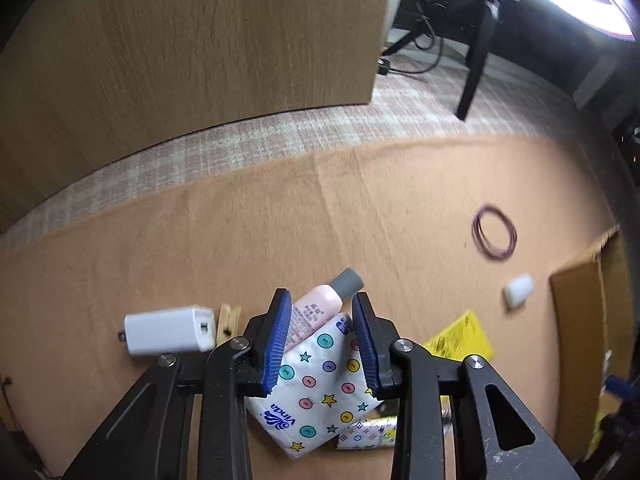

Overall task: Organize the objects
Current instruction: 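Reach the left tool to the white patterned tissue pack and grasp it, then grasp the tissue pack with the right tool while the left tool releases it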

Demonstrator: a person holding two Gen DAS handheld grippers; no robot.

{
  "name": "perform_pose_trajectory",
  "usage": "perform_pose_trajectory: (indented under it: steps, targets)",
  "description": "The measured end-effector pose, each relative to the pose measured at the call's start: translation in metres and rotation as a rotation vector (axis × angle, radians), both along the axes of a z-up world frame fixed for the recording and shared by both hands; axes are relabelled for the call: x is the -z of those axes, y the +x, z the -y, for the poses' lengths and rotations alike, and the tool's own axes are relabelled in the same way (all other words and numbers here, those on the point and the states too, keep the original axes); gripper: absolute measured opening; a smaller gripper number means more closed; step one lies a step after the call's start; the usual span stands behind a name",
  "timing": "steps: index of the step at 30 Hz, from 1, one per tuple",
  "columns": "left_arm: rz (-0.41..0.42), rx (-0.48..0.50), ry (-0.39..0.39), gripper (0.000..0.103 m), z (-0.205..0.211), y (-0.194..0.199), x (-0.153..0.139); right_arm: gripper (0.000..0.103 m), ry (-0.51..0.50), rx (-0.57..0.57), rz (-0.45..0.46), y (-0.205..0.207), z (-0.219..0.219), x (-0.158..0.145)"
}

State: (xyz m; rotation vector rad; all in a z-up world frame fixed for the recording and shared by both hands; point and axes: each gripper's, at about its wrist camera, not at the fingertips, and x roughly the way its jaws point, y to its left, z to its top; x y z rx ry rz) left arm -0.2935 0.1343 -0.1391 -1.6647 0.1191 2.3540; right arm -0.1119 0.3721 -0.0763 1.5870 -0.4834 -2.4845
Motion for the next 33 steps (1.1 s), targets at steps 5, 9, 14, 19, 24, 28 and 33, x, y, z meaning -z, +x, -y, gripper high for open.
perform_pose_trajectory:
  steps: [5, 9, 14, 19, 24, 28, 33]
  targets:
    - [-0.028, 0.033, -0.025, 0.034, 0.008, 0.035, -0.004, 0.057, -0.008, -0.038, -0.009, -0.002, 0.016, -0.004]
    - [-0.022, 0.021, 0.015, 0.034, 0.022, 0.065, -0.004, 0.057, -0.016, -0.075, -0.012, -0.003, 0.031, -0.005]
    - [0.004, 0.022, 0.078, 0.034, 0.032, 0.111, 0.010, 0.057, -0.024, -0.120, -0.004, -0.005, 0.051, -0.002]
    - [0.017, 0.013, 0.128, 0.034, 0.038, 0.151, 0.016, 0.057, -0.026, -0.165, 0.003, -0.005, 0.069, 0.001]
    - [0.027, -0.019, 0.187, 0.034, 0.038, 0.181, 0.015, 0.057, -0.039, -0.201, 0.018, -0.003, 0.085, 0.007]
    - [0.013, 0.002, 0.178, 0.034, 0.040, 0.190, 0.008, 0.057, -0.040, -0.231, 0.029, -0.001, 0.097, 0.012]
    - [-0.042, -0.013, 0.172, 0.039, 0.065, 0.200, -0.013, 0.057, -0.056, -0.261, 0.051, 0.007, 0.110, 0.019]
